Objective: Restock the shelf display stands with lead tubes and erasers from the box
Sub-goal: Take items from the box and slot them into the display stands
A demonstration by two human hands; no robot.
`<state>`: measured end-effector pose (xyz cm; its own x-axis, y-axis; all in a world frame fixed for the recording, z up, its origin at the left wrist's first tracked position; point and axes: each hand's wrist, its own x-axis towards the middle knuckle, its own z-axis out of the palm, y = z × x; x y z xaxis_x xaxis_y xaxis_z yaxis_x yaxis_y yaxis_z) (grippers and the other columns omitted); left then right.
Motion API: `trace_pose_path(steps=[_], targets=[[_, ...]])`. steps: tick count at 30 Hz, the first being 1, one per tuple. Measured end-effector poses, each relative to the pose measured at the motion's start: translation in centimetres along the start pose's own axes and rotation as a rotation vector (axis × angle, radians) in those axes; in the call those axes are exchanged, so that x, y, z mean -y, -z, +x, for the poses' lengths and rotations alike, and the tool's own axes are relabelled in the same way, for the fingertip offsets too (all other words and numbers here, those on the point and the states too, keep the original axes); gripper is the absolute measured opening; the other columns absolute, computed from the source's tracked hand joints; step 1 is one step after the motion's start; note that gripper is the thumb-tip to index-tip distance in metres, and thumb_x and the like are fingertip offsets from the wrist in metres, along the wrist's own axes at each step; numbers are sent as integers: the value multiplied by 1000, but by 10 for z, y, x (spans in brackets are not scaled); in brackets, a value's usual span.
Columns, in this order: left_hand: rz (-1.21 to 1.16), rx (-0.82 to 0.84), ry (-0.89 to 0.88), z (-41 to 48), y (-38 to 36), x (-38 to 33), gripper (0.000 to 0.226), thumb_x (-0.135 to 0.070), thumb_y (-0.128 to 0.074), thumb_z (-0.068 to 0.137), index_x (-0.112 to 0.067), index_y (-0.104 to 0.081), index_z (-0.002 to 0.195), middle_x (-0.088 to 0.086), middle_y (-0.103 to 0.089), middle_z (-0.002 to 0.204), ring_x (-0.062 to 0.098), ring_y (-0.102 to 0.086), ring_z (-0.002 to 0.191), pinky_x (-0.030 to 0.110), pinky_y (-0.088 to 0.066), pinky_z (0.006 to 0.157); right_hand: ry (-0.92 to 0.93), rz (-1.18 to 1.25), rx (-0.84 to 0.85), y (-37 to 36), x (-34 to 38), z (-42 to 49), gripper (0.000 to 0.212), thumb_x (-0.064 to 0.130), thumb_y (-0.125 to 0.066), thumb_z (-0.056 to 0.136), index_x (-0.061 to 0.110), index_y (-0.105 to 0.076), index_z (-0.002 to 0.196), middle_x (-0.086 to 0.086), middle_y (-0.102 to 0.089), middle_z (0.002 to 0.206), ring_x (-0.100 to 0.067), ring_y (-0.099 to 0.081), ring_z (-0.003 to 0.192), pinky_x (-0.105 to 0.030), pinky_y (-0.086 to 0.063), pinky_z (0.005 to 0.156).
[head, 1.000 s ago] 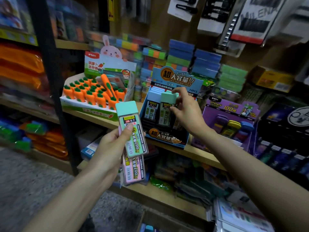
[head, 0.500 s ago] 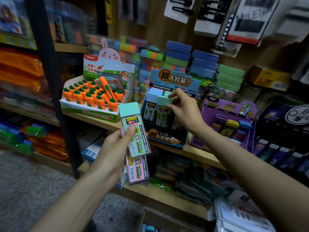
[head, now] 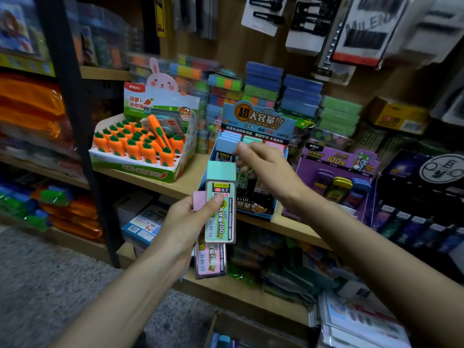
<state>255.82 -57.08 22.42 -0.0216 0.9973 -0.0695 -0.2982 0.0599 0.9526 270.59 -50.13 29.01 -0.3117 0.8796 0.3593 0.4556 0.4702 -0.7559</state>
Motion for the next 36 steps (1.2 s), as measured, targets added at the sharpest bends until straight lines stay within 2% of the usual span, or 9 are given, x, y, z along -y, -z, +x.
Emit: trace_pose_path(steps=[2,5,9,13,16,20,26,33,36], targets=[[23,19,-3,0,-3,1,24,-29,-65,82,-13,-69,99,7,-75,87,18,-72,74,27,-56,58,-48,126,84,-3,7,-9,14,19,-54,94,8,-62,95,5,-58,79,8,-52,58,-11,-42,57],[33,14,-27,-1,-6,1,36,-38,-67,72,-13,-69,98,7,-75,89,20,-72,78,31,-56,66,-63,127,97,7,13,-10,3,9,-62,88,10,-62,91,-2,-61,81,-3,-56,65,-13,-44,55],[48,-82,-39,3,1,-6,30,-42,-56,86,-16,-69,95,2,-75,82,12,-69,69,27,-54,62,-47,210,-168,40,14,7,9,8,-64,86,16,-61,83,-3,-63,83,-9,-59,70,-20,-49,60],[47,-145,-77,4,11,-13,26,-34,-46,95,-16,-66,93,0,-75,83,6,-70,70,20,-55,54,32,16,-354,55,2,28,14,13,-67,84,20,-57,77,-5,-63,85,-14,-59,75,-23,-50,62],[7,-194,-102,4,15,-17,26,-30,-45,97,-13,-64,92,2,-74,81,4,-69,62,16,-52,48,51,-110,-363,38,-14,34,9,14,-67,84,12,-59,83,-6,-64,87,-22,-62,85,-34,-53,76],[-14,-215,-124,5,17,-18,27,-31,-47,96,-13,-65,88,0,-75,74,5,-69,61,15,-52,49,109,-201,-358,15,-29,34,8,15,-66,86,10,-60,84,3,-62,83,-15,-60,80,-22,-49,67],[12,-186,-141,7,17,-16,31,-32,-46,96,-9,-64,106,-1,-75,81,3,-69,63,13,-48,46,133,-213,-315,8,-32,33,9,14,-65,87,5,-61,89,1,-64,92,-19,-63,85,-40,-54,73],[26,-160,-149,9,17,-12,27,-34,-45,96,-15,-63,104,-2,-75,82,4,-70,69,14,-48,45,154,-319,-280,6,-39,32,9,15,-65,86,9,-60,88,3,-60,86,-11,-54,78,-16,-41,64],[54,-134,-158,10,15,-10,25,-35,-45,96,-18,-63,99,-4,-75,82,5,-71,71,14,-48,47,159,-528,-246,3,-45,33,12,17,-64,87,7,-60,92,-1,-53,93,-16,-47,89,-20,-34,74]])
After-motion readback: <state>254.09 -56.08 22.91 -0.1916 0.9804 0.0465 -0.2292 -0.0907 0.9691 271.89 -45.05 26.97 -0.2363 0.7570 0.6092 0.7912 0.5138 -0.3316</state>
